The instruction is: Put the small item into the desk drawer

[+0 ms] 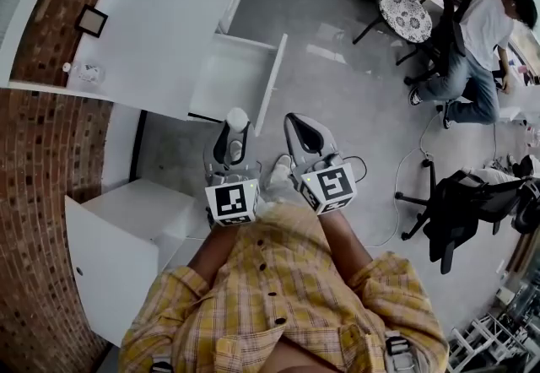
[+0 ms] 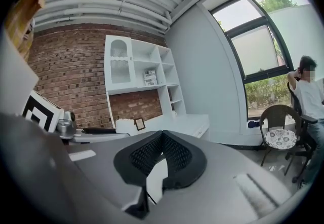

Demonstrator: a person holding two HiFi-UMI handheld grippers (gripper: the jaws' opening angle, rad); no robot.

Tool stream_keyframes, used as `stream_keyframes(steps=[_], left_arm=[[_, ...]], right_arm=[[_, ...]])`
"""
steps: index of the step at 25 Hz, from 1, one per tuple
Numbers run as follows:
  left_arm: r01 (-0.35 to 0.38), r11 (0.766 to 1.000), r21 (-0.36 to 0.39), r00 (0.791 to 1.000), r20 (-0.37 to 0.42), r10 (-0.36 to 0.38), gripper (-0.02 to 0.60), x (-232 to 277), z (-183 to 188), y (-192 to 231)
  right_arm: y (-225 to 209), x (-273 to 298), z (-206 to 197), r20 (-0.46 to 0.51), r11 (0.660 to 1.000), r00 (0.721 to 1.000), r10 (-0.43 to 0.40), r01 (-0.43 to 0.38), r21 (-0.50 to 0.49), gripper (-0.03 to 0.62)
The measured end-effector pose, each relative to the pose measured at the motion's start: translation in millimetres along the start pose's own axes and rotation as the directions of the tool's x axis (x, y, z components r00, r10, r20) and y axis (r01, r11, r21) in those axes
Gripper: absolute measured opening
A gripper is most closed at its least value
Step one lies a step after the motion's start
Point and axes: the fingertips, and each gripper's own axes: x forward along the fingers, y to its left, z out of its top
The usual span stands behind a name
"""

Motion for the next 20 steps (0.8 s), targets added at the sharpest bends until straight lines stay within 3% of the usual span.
stream_keyframes(steps=[12,20], left_arm=[[0.093,0.996,0.0,0.99,-0.107,-0.093,0.167,69.4,-24.4,44.3],[0.138,0.99,-0.012,0.969,-0.207,-0.138,0.167,107.9,-57.7,60.4]], right_arm=[[-17.3,73.4,-14.6,-0.031,0.997,0.997,-0.068,0.069,0.045,0.002],[-33.0,103.6,-42.5,-0.075,0.987,0.989,-0.124,0.131,0.089,0.002]])
